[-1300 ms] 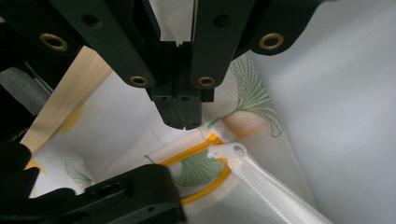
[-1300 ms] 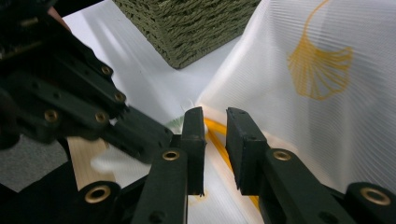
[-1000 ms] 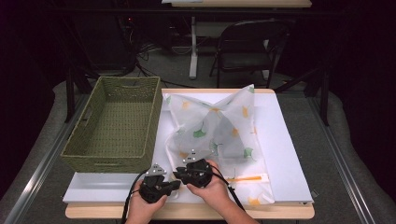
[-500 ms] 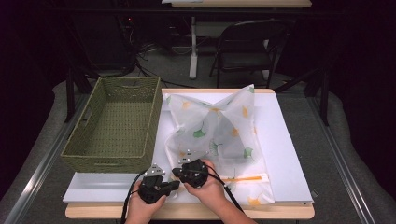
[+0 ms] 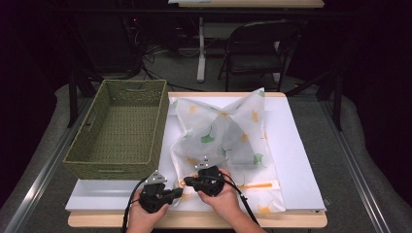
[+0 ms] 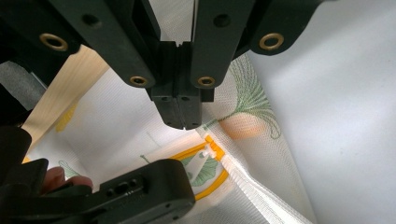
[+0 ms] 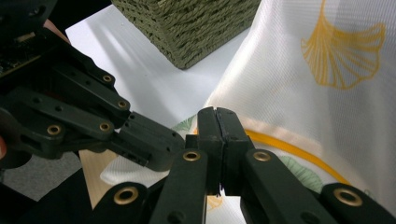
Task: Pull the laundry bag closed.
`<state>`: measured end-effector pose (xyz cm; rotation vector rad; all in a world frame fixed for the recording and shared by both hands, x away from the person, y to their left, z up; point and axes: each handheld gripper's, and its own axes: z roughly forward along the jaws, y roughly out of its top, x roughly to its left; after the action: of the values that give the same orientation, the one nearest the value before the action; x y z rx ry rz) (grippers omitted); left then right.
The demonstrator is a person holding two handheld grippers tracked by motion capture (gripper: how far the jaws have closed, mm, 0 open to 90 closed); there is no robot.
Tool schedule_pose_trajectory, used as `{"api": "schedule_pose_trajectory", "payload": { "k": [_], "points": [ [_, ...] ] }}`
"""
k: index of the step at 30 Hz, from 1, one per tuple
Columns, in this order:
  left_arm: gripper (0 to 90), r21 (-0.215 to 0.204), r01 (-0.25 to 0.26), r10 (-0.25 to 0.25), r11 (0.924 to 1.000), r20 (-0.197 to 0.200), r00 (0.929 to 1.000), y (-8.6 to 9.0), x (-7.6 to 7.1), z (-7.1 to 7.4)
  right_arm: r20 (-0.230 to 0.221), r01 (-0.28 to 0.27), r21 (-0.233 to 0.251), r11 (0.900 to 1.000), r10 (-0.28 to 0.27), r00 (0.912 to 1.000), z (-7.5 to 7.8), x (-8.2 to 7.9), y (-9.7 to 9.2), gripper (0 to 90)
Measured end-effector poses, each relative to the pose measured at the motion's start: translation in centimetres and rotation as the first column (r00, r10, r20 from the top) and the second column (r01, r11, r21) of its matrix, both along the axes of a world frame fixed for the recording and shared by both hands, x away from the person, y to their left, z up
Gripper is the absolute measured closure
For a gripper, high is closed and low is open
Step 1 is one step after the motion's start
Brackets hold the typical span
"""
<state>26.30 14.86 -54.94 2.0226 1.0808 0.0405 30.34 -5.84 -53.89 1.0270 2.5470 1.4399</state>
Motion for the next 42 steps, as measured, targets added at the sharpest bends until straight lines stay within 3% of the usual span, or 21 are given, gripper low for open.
{"api": "schedule_pose_trajectory", "payload": {
  "k": [7,26,32,38,42],
  "points": [
    [90.0,0.002,-0.007,0.007,1.0000,-0.008,0.9999,0.3,0.0,-0.1,-0.043,-0.013,0.005,0.9999,0.013,0.9990,-0.6,-0.2,-0.2,89.5],
    [90.0,-0.004,-0.004,0.004,1.0000,-0.004,1.0000,0.5,-0.2,0.0,-0.094,-0.004,0.027,0.9996,0.007,0.9956,-1.4,0.6,0.7,87.2],
    [90.0,0.001,-0.006,0.006,1.0000,0.007,1.0000,0.5,-0.3,0.1,-0.084,-0.016,0.015,0.9998,0.017,0.9963,-1.2,0.7,1.1,89.6],
    [90.0,0.036,-0.021,0.021,0.9991,0.025,0.9995,0.8,-0.5,0.3,-0.069,-0.035,0.000,0.9994,0.035,0.9970,-0.8,0.7,1.2,90.0],
    [88.1,0.027,-0.036,0.035,0.9990,0.018,0.9992,1.2,-0.4,0.4,-0.070,-0.038,0.006,0.9993,0.038,0.9968,-0.7,0.6,1.2,90.0]
  ]
}}
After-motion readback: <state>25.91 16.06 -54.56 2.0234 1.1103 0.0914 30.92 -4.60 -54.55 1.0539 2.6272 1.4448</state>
